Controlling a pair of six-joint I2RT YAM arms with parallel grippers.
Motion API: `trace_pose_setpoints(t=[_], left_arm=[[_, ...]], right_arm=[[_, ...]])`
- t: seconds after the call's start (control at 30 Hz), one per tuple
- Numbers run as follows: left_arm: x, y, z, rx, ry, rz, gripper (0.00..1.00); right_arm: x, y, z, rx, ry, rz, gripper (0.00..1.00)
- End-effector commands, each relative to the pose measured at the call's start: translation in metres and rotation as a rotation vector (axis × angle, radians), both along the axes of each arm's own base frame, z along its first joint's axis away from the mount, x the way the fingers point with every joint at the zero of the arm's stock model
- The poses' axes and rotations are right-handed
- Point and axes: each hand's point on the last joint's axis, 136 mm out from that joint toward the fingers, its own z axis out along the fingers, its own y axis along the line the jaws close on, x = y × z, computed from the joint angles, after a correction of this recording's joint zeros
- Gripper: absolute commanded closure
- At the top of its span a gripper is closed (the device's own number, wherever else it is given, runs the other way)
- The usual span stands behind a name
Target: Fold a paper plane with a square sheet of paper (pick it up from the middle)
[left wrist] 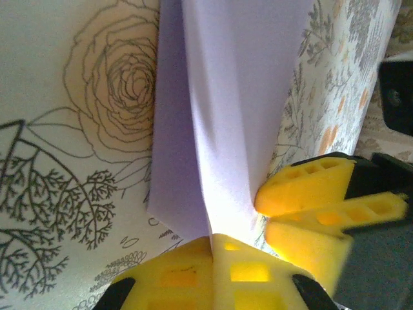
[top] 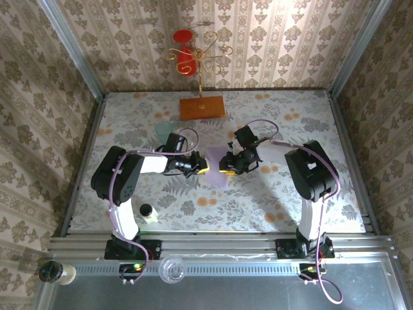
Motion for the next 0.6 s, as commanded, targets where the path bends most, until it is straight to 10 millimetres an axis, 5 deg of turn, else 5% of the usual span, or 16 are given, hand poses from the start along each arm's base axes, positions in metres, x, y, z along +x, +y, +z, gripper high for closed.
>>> trace_pose_setpoints(t=[0.0,0.17,0.33,0.57], left_arm=[[0.001,0.001,0.016,-0.041,-0.013,0.031,1.00],[0.004,-0.002,0.021,-0.055,-0.003,0.088,1.00],[0.007,-0.008,0.022,-0.075,0.026,0.140,1.00],[0.012,-0.010,0.019,-0.074,0.057,0.187,1.00]], right_arm=[[0.019,-0.006,0.040,-0.015,-0.181,0.019,0.54],[0.021,-0.022,0.066,-0.061,-0.379,0.028,0.30],[0.017,-0.038,0.073,-0.134,-0.501,0.044,0.18],[-0.001,-0.026,0.072,-0.176,-0.630,0.194,0.17]])
